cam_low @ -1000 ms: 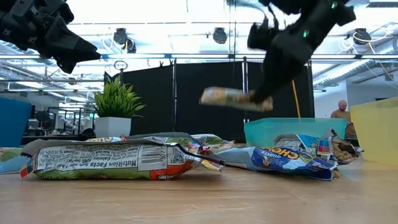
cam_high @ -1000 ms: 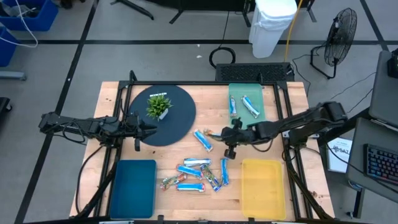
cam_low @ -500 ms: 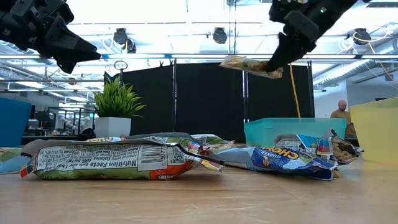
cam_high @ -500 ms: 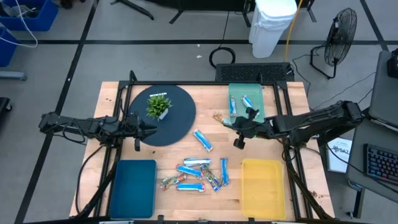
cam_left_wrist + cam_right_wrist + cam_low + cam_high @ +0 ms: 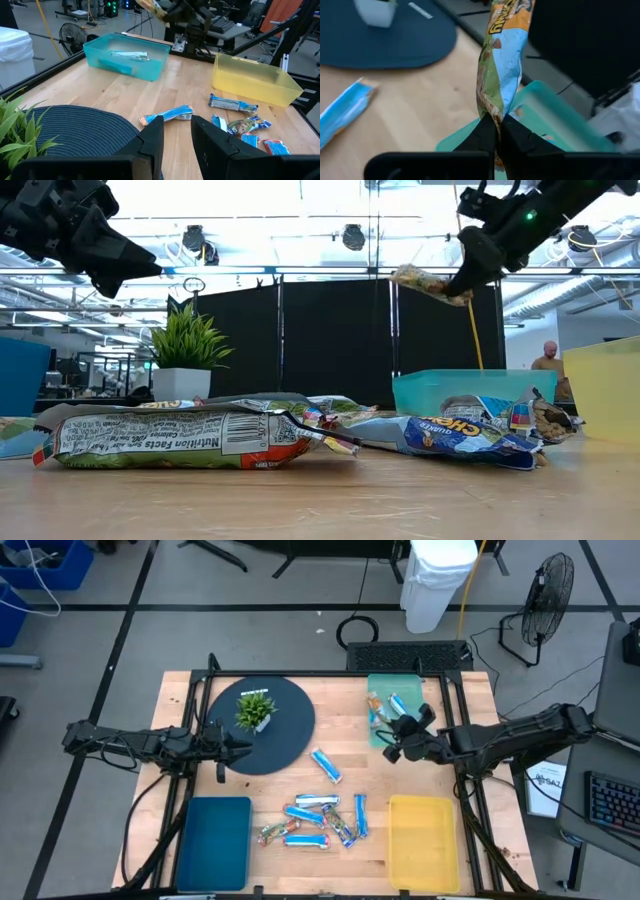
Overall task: Pick and place Granola Bars by type
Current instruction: Put the yellow granola bar into the green bin
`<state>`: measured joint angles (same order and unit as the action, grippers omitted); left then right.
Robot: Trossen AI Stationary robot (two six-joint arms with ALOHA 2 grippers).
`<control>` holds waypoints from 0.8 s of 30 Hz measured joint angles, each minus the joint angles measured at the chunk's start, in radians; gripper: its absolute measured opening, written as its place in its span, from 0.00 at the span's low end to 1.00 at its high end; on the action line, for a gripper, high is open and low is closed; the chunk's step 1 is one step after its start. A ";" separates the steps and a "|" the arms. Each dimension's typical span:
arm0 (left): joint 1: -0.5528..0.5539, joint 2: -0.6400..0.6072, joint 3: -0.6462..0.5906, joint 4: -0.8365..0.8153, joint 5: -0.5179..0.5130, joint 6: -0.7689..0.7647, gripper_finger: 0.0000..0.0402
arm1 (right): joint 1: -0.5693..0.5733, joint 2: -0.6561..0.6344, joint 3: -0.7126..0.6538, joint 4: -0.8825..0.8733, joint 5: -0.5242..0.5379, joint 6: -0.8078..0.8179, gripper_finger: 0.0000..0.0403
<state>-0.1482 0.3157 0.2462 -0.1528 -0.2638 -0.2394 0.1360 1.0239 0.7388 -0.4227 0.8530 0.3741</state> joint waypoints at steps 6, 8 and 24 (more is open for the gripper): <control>0.000 0.000 0.000 0.000 0.000 0.000 0.25 | 0.000 -0.034 0.000 0.039 0.010 -0.090 0.01; 0.000 0.000 0.000 0.000 0.000 0.000 0.25 | -0.004 -0.047 0.000 0.044 0.010 -0.105 0.01; 0.001 0.000 0.000 0.000 0.000 -0.004 0.25 | -0.426 -0.135 0.069 0.075 -0.245 -0.203 0.01</control>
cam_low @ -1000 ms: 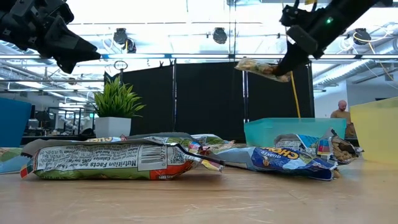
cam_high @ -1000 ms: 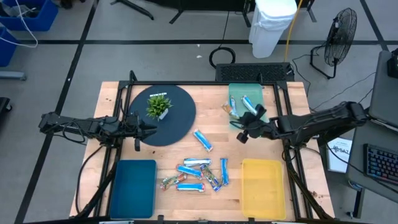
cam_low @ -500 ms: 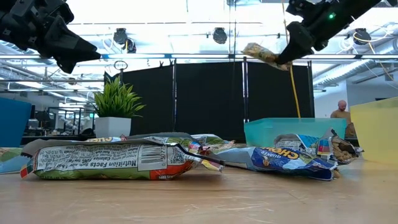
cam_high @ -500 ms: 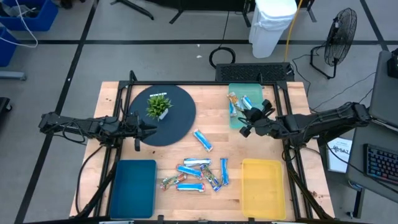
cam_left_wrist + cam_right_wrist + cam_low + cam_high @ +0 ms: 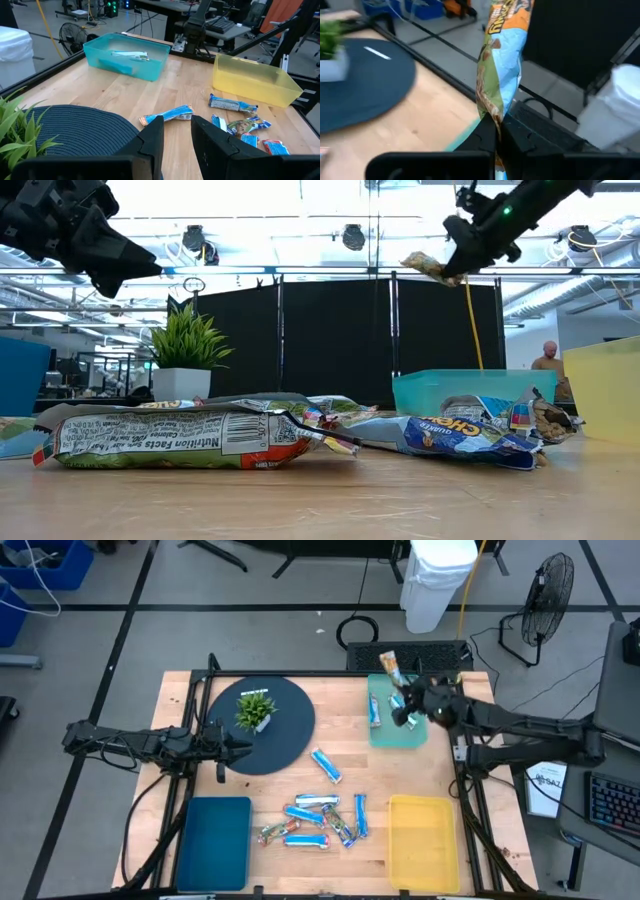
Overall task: Pick and place Granola Bars by type
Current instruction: Put the yellow granola bar into the green bin
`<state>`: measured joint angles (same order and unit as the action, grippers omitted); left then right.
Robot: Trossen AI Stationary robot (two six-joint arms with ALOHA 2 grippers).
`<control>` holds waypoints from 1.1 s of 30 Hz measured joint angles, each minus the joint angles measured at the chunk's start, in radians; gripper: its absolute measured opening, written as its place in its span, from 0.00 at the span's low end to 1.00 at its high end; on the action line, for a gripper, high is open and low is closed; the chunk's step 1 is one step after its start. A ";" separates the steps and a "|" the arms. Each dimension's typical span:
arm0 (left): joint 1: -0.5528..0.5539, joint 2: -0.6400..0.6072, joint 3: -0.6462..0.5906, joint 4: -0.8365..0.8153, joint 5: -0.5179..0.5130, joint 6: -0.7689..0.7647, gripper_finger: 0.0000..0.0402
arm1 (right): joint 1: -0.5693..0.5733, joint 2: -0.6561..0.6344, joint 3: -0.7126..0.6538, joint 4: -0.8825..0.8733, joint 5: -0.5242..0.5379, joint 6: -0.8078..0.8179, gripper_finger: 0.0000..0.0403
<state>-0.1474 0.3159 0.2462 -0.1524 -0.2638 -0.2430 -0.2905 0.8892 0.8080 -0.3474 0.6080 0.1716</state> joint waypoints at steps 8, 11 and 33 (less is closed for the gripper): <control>0.000 0.000 0.000 0.000 -0.001 0.011 0.25 | -0.188 0.041 0.017 -0.223 -0.112 0.090 0.00; 0.000 0.000 0.000 0.001 -0.009 0.032 0.25 | -0.233 0.086 0.017 -0.303 -0.170 0.125 0.00; 0.000 0.000 0.000 0.000 -0.026 0.039 0.25 | -0.245 0.286 0.017 -0.255 -0.278 0.103 0.01</control>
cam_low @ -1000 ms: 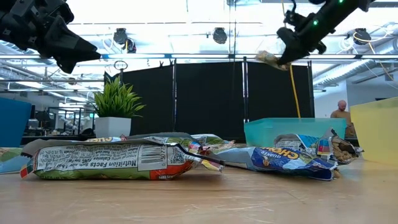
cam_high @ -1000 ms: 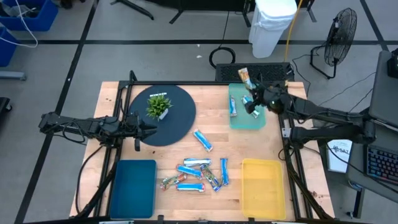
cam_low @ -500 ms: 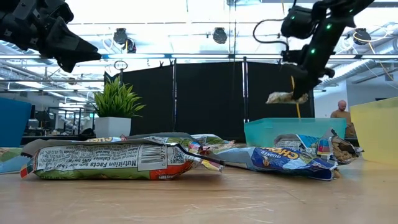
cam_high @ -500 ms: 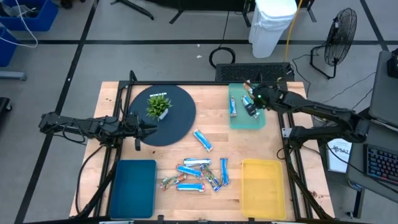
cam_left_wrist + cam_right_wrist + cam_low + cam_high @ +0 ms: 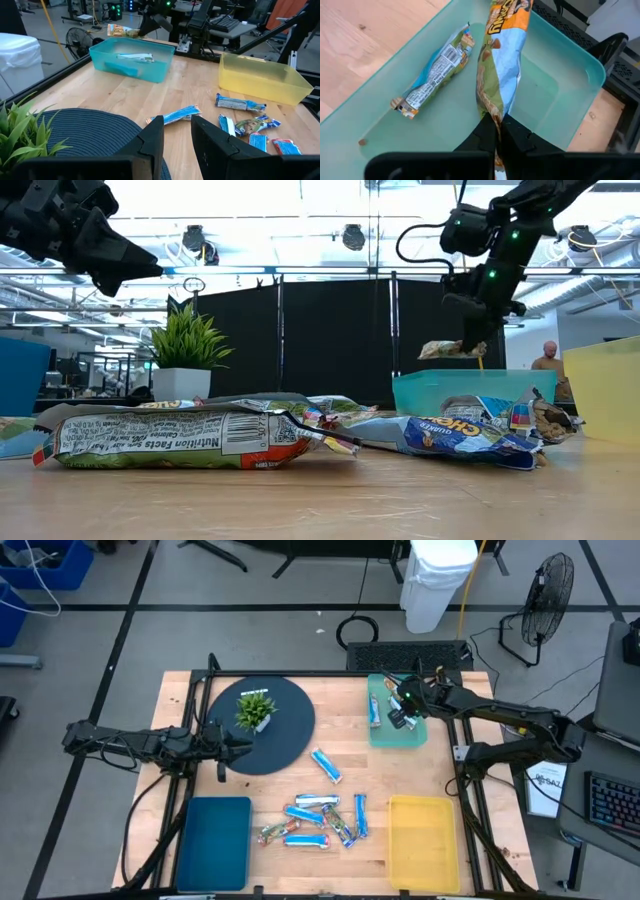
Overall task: Pick and place Granola Bars by type
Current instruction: Put the yellow granola bar into the green bin
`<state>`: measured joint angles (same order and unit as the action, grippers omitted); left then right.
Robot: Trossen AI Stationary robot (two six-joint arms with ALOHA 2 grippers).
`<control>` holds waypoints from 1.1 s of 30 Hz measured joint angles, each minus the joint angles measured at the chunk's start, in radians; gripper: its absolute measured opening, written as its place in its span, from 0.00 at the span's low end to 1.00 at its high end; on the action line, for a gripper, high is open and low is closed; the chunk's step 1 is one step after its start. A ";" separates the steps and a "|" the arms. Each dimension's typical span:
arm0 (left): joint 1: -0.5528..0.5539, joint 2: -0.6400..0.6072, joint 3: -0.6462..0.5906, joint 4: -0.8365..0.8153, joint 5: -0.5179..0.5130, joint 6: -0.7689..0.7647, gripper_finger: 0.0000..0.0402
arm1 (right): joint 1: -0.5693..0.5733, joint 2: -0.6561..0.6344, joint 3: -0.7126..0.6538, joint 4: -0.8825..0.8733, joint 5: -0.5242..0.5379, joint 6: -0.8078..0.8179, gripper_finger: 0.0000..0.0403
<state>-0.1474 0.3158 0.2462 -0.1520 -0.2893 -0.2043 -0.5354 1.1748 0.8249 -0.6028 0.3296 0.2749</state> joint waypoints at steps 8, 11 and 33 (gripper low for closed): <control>0.000 0.000 0.000 0.000 0.000 0.000 0.25 | 0.000 0.000 0.000 0.001 -0.074 -0.007 0.02; 0.000 0.000 0.000 0.000 0.000 0.000 0.25 | 0.000 0.000 0.000 0.001 -0.077 -0.003 0.04; 0.000 0.000 0.000 0.000 0.002 -0.002 0.25 | 0.000 0.000 0.000 0.040 -0.104 -0.017 0.17</control>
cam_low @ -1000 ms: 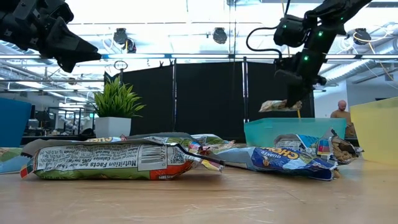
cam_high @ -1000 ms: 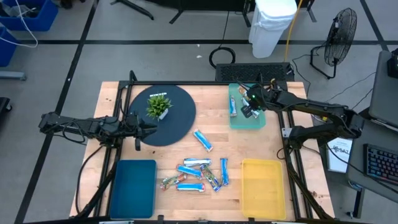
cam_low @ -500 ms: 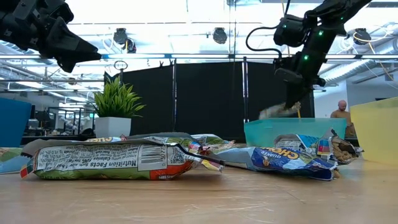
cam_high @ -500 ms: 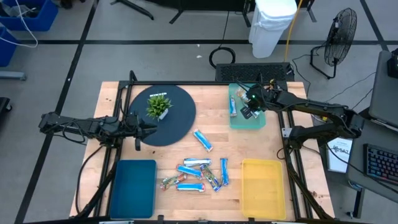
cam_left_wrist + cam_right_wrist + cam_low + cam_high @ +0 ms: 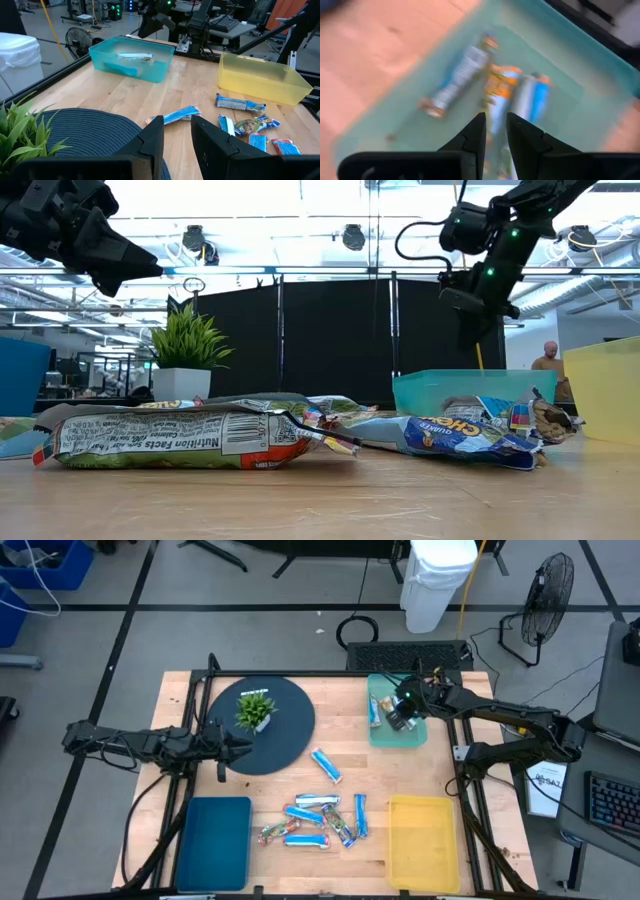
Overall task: Pick and place Granola Bars by type
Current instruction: Put the yellow granola bar into the green bin
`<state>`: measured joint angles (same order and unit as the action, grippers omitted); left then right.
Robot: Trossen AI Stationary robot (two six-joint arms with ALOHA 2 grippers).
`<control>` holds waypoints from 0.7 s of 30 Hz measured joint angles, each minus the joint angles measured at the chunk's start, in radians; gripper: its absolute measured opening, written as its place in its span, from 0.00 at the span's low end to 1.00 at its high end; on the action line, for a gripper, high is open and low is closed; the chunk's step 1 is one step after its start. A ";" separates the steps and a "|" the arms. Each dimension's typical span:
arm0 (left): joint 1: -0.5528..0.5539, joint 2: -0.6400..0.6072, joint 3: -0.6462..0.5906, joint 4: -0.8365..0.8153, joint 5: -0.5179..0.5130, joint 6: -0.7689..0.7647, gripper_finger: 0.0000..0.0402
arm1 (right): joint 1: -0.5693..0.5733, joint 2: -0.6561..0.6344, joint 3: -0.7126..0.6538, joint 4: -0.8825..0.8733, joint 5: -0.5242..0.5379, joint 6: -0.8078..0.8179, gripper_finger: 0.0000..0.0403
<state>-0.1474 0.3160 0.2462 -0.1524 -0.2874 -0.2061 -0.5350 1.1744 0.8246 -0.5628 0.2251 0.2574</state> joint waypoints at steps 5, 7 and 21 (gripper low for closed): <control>0.000 0.000 0.000 0.000 0.001 -0.007 0.25 | 0.052 -0.041 -0.046 0.292 -0.270 -0.179 0.17; 0.000 0.000 0.000 0.000 0.002 -0.016 0.25 | 0.086 -0.071 -0.092 0.439 -0.379 -0.221 0.17; 0.000 0.000 0.000 0.002 -0.001 -0.086 0.25 | 0.255 -0.111 -0.547 1.309 -0.622 -0.136 0.17</control>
<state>-0.1474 0.3161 0.2464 -0.1503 -0.2881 -0.2923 -0.2796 1.0638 0.2777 0.7460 -0.3965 0.1214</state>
